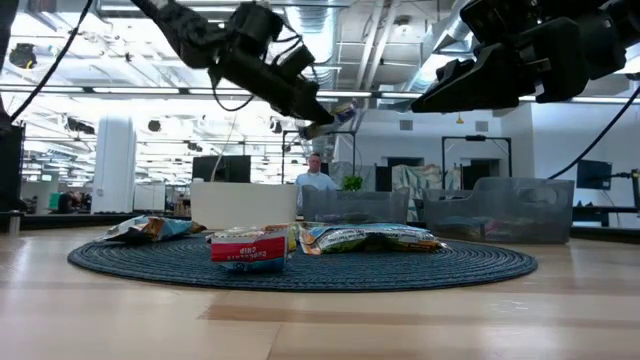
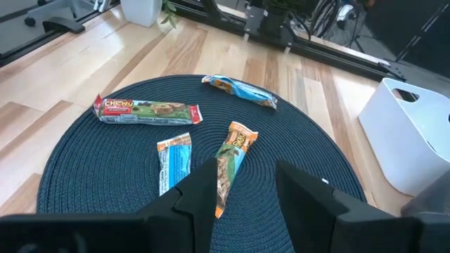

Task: Pick and place Granola Bars by type
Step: Put the blue granola bar into the top black bin

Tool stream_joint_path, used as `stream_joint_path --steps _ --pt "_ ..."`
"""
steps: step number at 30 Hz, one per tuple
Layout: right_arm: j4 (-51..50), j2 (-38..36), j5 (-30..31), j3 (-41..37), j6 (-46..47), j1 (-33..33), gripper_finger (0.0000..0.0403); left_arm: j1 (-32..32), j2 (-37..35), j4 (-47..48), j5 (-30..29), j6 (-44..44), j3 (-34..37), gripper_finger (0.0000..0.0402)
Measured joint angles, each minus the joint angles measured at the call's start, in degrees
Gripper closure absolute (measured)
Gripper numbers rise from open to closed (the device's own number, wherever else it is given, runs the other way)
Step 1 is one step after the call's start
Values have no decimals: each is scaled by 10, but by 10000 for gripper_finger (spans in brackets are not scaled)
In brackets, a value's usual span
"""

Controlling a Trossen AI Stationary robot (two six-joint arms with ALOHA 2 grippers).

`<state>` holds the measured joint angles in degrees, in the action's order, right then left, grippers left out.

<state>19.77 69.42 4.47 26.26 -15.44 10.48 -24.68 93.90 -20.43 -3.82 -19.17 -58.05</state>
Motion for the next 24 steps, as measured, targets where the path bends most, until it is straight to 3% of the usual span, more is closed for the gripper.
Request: stream_joint_path --steps 6,14,24 --pt "0 0 1 0 0 -1 265 -14 69 -65 33 28 -4 393" --pt "-3 0 1 0 0 -5 265 -15 151 -31 31 37 -80 388" --pt "-18 0 1 0 15 -5 265 -15 167 1 3 36 -117 306"
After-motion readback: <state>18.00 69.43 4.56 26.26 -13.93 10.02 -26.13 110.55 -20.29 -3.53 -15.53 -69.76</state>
